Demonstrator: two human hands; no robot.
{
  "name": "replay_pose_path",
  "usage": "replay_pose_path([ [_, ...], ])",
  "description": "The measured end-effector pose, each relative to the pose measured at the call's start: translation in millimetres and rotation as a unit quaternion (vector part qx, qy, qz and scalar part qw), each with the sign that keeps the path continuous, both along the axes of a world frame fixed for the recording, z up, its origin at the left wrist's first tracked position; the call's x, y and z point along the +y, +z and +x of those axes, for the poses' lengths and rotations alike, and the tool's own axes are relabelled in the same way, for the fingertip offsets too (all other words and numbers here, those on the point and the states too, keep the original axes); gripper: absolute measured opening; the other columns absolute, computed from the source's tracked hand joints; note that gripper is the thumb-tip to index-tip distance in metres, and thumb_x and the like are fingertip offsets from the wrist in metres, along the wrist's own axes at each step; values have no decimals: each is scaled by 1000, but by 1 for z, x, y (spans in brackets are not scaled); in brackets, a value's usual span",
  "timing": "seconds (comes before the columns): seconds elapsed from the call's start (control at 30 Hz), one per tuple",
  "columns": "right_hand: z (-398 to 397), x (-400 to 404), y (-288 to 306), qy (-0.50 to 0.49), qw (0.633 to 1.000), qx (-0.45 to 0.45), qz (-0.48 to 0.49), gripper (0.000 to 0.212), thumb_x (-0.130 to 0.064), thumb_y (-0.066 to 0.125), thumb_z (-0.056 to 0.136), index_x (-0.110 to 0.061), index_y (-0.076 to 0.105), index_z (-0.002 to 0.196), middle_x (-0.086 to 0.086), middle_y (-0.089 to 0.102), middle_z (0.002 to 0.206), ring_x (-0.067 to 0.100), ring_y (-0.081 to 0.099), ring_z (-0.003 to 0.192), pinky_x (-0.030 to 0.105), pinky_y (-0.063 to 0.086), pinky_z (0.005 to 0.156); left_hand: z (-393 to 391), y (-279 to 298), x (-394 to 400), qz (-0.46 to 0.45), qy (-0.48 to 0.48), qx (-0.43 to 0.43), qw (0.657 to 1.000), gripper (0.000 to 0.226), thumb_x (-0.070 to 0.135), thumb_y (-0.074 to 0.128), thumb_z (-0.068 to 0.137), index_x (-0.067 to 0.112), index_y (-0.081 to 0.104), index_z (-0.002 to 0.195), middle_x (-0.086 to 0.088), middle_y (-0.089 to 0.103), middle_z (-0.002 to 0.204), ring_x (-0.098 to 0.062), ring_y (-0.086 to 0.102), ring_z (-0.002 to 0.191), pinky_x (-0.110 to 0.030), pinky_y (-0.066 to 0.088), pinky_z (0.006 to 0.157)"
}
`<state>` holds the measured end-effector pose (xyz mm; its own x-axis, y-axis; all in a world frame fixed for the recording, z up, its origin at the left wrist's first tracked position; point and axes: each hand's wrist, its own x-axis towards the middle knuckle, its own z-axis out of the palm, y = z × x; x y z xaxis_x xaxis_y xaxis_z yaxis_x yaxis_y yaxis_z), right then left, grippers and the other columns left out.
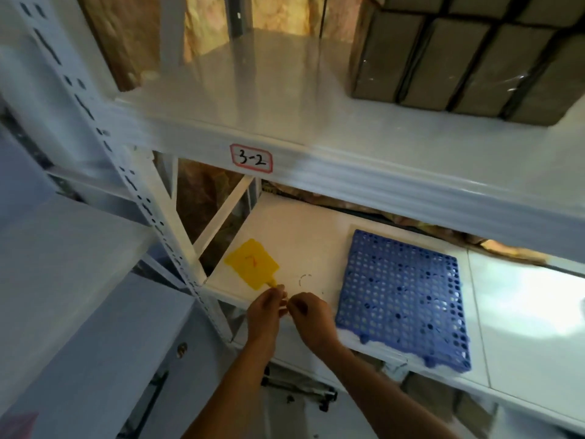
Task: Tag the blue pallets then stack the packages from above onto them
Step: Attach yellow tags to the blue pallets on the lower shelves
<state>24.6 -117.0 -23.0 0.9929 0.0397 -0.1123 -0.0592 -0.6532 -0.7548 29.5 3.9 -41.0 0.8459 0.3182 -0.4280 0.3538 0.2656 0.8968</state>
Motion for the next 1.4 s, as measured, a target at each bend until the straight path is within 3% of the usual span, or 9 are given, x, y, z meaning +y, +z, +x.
replay_pose_path([
  [0.3, -61, -85, 42, -118, 993, -18, -18, 32, -51, 73, 91, -22, 80, 78, -5, 74, 68, 3, 70, 64, 22, 47, 53, -30, 30, -66, -41, -248, -39, 967, 25, 26, 66, 99, 35, 84, 84, 4, 81, 88, -12, 76, 81, -23, 59, 68],
  [0.37, -83, -111, 47, -170, 985, -23, -9, 27, -50, 78, 86, -26, 80, 74, -10, 75, 69, -7, 67, 62, 20, 45, 53, -42, 39, -96, -36, -303, -41, 951, 25, 25, 64, 101, 31, 84, 88, 5, 81, 90, -9, 75, 81, -22, 58, 68],
  [0.5, -119, -170, 53, -221, 975, 0, 23, 24, -45, 83, 83, -27, 77, 68, -19, 73, 64, -17, 60, 60, 16, 46, 55, -66, 47, -163, -11, -362, -56, 930, 19, 18, 61, 102, 16, 80, 105, -5, 80, 98, -12, 73, 84, -25, 59, 71],
  [0.63, -150, -243, 54, -250, 968, -11, -2, 35, -47, 78, 85, -32, 66, 55, -24, 65, 54, -14, 61, 55, 13, 43, 53, -92, 50, -246, -22, -380, -38, 924, 17, 15, 62, 101, 14, 79, 99, -4, 78, 90, -11, 71, 79, -23, 58, 68],
  [0.9, -223, -447, 57, -238, 967, 65, 63, 16, -40, 77, 88, -25, 83, 86, -19, 78, 75, -4, 74, 72, 17, 59, 67, -163, 43, -442, -36, -417, 18, 908, 17, 33, 68, 97, 25, 83, 103, 2, 81, 106, -16, 75, 101, -30, 61, 87],
  [1.0, -257, -505, 59, -252, 963, 60, 71, 14, -42, 78, 89, -29, 82, 86, -19, 78, 76, -2, 74, 72, 13, 57, 65, -190, 43, -497, -48, -429, 24, 901, 17, 41, 69, 95, 35, 82, 104, 9, 80, 104, -8, 76, 94, -20, 60, 71],
  [1.1, -290, -552, 58, -266, 959, 63, 73, 9, -35, 79, 88, -28, 85, 88, -18, 79, 78, -2, 74, 76, 21, 60, 71, -218, 37, -543, -44, -404, 31, 913, 16, 27, 68, 97, 27, 84, 94, -2, 82, 97, -17, 78, 86, -31, 63, 72],
  [1.2, -311, -603, 51, -299, 953, 44, -13, 7, -28, 81, 87, -22, 85, 89, -14, 79, 80, -5, 72, 74, 18, 57, 71, -239, 31, -578, -10, -351, 28, 936, 17, 19, 68, 97, 16, 80, 85, -11, 80, 85, -24, 71, 80, -40, 62, 76],
  [1.4, -286, -744, 63, -289, 910, 44, -294, 14, -30, 69, 94, -21, 80, 93, 0, 77, 98, 26, 73, 94, 32, 51, 72, -258, 21, -587, -12, -293, 59, 954, 13, 16, 69, 96, 14, 81, 95, -1, 81, 80, -5, 72, 67, -20, 57, 59],
])
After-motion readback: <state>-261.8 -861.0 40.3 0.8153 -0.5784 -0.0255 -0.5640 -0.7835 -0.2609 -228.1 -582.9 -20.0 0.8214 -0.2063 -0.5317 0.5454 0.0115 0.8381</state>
